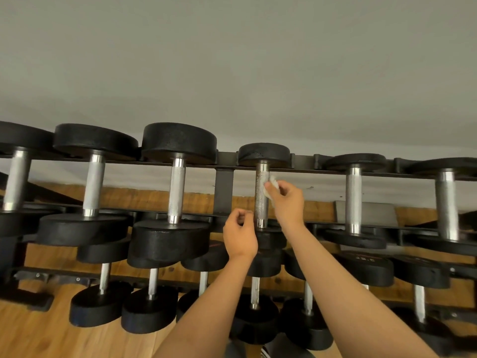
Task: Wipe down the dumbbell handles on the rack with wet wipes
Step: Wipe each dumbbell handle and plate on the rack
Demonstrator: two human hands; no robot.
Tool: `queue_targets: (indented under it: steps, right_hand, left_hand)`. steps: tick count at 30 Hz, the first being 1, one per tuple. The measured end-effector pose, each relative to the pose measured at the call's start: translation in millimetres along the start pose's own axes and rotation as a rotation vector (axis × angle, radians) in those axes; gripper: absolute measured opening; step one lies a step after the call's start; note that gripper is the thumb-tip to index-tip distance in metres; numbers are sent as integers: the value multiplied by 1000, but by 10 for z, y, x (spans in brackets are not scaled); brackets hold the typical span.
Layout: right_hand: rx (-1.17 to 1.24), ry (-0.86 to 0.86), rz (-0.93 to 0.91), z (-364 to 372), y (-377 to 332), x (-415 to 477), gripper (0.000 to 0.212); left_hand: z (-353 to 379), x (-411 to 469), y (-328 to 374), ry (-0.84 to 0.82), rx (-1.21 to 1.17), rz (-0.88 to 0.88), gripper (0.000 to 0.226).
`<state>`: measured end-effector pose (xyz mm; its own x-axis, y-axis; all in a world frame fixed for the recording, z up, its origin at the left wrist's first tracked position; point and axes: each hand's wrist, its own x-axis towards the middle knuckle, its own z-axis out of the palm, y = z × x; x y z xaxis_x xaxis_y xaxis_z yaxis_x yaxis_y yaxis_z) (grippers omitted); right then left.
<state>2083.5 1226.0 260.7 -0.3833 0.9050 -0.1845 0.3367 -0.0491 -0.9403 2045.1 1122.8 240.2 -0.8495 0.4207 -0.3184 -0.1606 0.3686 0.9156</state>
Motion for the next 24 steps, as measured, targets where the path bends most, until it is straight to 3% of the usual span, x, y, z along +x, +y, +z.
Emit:
queue_targets:
  steps: [6, 9, 11, 15, 20, 22, 24]
  right_hand:
    - [-369, -258, -25, -313, 92, -431, 17]
    - [-89, -365, 49, -470, -113, -485, 7]
    - [113, -385, 131, -469, -209, -493, 16]
    - [171, -440, 144, -319, -261, -555, 19]
    - [175, -360, 174, -222, -170, -537, 21]
    - [125, -206, 123, -182, -124, -493, 26]
    - [89, -18, 84, -89, -96, -470, 29]
  left_hand:
    - [-60, -1, 51, -106, -5, -57, 17]
    - [-213, 33, 135, -246, -58, -50, 11]
    - [-350, 39, 220, -330, -128, -25, 17]
    - [-565, 73, 383, -494, -176, 15, 20]
    - [-713, 133, 474, -453, -177, -36, 11]
    - [-744, 172, 479, -371, -234, -98, 11]
    - [-754, 201, 456, -262, -166, -40, 9]
